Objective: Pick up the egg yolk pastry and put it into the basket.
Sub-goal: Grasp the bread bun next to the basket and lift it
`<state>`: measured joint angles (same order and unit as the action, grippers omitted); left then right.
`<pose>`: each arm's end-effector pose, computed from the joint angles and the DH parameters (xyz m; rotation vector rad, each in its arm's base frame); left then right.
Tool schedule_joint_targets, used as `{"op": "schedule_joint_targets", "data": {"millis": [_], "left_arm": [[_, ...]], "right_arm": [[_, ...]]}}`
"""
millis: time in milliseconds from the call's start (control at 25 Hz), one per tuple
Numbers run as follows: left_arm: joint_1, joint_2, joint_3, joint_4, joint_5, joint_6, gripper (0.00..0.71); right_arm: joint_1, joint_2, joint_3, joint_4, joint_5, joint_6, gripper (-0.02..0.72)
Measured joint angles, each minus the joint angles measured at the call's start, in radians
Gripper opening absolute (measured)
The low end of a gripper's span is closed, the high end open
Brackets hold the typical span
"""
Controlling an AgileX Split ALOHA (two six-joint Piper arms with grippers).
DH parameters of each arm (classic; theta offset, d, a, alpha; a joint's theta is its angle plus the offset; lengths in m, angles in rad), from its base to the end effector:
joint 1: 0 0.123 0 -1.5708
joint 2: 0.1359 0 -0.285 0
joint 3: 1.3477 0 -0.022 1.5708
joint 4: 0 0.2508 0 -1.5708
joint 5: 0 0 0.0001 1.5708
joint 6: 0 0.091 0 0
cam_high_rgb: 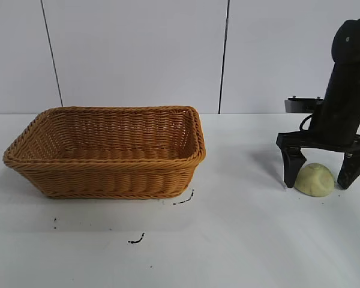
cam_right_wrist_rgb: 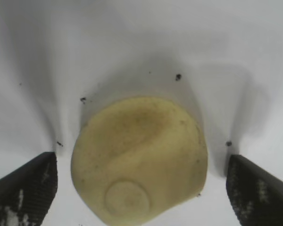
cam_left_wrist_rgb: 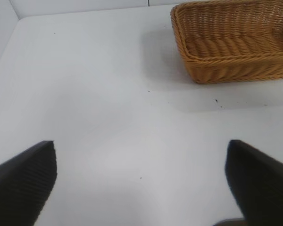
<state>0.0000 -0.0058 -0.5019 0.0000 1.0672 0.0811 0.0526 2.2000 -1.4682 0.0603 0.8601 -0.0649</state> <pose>-0.0062 0.0000 0.2773 0.0828 2.0418 0.0507 0.4163 0.0261 0.1048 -0.1224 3.0720 0.0716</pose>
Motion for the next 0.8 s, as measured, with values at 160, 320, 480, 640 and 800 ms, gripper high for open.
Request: {"op": "schedule_joint_targets", "data": {"millis": [160, 320, 480, 640, 800], "left_arm": [[0.000, 0.000, 0.000, 0.000, 0.000, 0.000, 0.697], [0.000, 0.000, 0.000, 0.000, 0.000, 0.000, 0.697], [0.000, 0.000, 0.000, 0.000, 0.000, 0.000, 0.697], [0.000, 0.000, 0.000, 0.000, 0.000, 0.000, 0.697], [0.000, 0.000, 0.000, 0.000, 0.000, 0.000, 0.697]], "right_arm": [[0.000, 0.000, 0.000, 0.000, -0.007, 0.000, 0.459], [0.000, 0.000, 0.000, 0.000, -0.016, 0.000, 0.205], [0.000, -0.003, -0.004, 0.000, -0.011, 0.000, 0.138], [0.000, -0.032, -0.020, -0.001, 0.050, 0.000, 0.127], [0.000, -0.113, -0.082, -0.002, 0.129, 0.000, 0.123]]}}
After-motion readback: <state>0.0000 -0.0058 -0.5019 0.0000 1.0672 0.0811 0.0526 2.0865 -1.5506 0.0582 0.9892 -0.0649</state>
